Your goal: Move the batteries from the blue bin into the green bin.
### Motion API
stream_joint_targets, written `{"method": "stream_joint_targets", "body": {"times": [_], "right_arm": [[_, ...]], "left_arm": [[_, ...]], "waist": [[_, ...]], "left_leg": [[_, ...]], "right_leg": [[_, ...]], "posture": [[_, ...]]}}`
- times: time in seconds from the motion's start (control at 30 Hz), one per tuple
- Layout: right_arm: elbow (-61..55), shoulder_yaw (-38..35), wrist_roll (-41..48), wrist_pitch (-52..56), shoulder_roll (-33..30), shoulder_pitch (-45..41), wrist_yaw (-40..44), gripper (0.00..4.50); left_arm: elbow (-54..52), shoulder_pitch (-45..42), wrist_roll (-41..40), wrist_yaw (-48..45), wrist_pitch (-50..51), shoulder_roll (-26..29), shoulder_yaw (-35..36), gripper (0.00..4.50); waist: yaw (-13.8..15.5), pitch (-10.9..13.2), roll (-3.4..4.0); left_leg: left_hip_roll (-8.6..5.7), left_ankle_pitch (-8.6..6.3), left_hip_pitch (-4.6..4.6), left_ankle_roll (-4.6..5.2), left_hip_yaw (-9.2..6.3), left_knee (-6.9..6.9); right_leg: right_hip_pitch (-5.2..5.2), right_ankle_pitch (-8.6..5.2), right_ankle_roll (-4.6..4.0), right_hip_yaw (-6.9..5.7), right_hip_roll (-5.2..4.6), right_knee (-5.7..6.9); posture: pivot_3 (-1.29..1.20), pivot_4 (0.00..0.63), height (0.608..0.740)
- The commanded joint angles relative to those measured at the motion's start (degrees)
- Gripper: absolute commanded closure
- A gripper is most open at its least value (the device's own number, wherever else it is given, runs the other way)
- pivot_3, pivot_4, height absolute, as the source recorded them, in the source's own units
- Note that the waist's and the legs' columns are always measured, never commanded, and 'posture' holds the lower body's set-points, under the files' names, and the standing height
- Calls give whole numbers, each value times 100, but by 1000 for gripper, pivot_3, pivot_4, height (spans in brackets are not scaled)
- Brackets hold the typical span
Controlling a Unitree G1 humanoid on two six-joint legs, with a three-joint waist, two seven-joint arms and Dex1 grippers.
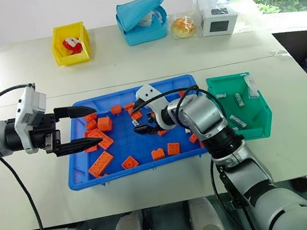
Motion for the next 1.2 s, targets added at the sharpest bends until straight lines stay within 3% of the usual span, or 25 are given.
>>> {"method": "stream_joint_targets", "body": {"times": [0.03, 0.1, 0.27, 0.3, 0.4, 0.67, 0.8, 1.0, 1.13, 1.2], "right_arm": [[64, 189, 47, -206, 36, 59, -59, 976], [55, 209, 116, -168, 29, 121, -31, 1756], [-109, 246, 246, -129, -108, 171, 62, 4392], [-130, 250, 267, -131, -137, 164, 76, 4454], [-565, -17, 531, 56, -445, 42, 270, 4453], [-1702, -1505, 1379, 709, -2567, -543, 926, 4453], [-1824, -2132, 1484, 721, -4024, -3, 1219, 4453], [-1833, -2633, 1469, 515, -4636, 1132, 1065, 4453], [-1780, -2658, 1430, 314, -4644, 1382, 887, 2585], [-1748, -2550, 1431, 138, -4750, 1336, 933, 1440]], "left_arm": [[-78, -77, -40, -21, -27, 89, 165, 0], [-82, -74, -39, -11, -29, 82, 169, 0], [-67, -79, -26, 12, -59, 51, 167, 0], [-58, -81, -20, 12, -70, 46, 161, 0], [-24, -113, -1, 25, -103, 1, 117, 0], [21, -60, 47, 18, -236, -211, 2, 0], [121, -62, 121, -2, -336, -345, -106, 0], [389, -412, 227, -104, -400, -558, -350, 0], [584, -678, 329, -187, -447, -680, -499, 0], [607, -737, 338, -204, -445, -706, -529, 0]], "waist": [[4, 0, 0], [5, 0, 0], [7, 0, 0], [7, 0, 0], [11, 0, 0], [48, 1, -1], [71, 2, -2], [3, 3, -4], [4, 3, -2], [8, 4, -2]], "left_leg": [[0, 0, 0, 0, 0, 0], [0, 0, 0, 0, -1, 0], [0, 0, 0, 0, -1, 0], [0, 0, 1, 0, -1, 0], [0, 0, 1, 0, -1, 0], [-6, 0, -9, 1, 0, 1], [-4, -2, -6, 4, -7, -8], [-6, -3, 2, 5, 1, -5], [-6, -3, 5, 6, -1, -4], [-6, -3, 4, 5, -1, -4]], "right_leg": [[0, 0, 0, 0, 0, 0], [1, -1, 0, 0, 0, 0], [3, -1, -1, 0, -1, -1], [3, -1, -1, 0, -1, -1], [3, -1, -2, 0, -1, -1], [0, -3, -3, 0, -9, -12], [2, -10, -12, -3, -5, -14], [5, -11, -12, 6, -6, -16], [4, -9, -10, 7, -2, -11], [4, -9, -9, 8, -2, -12]], "posture": [[0, 150, 736], [0, 150, 736], [0, 150, 736], [0, 150, 736], [0, 150, 736], [0, 150, 736], [0, 150, 736], [0, 150, 736], [0, 150, 736], [0, 150, 736]]}}
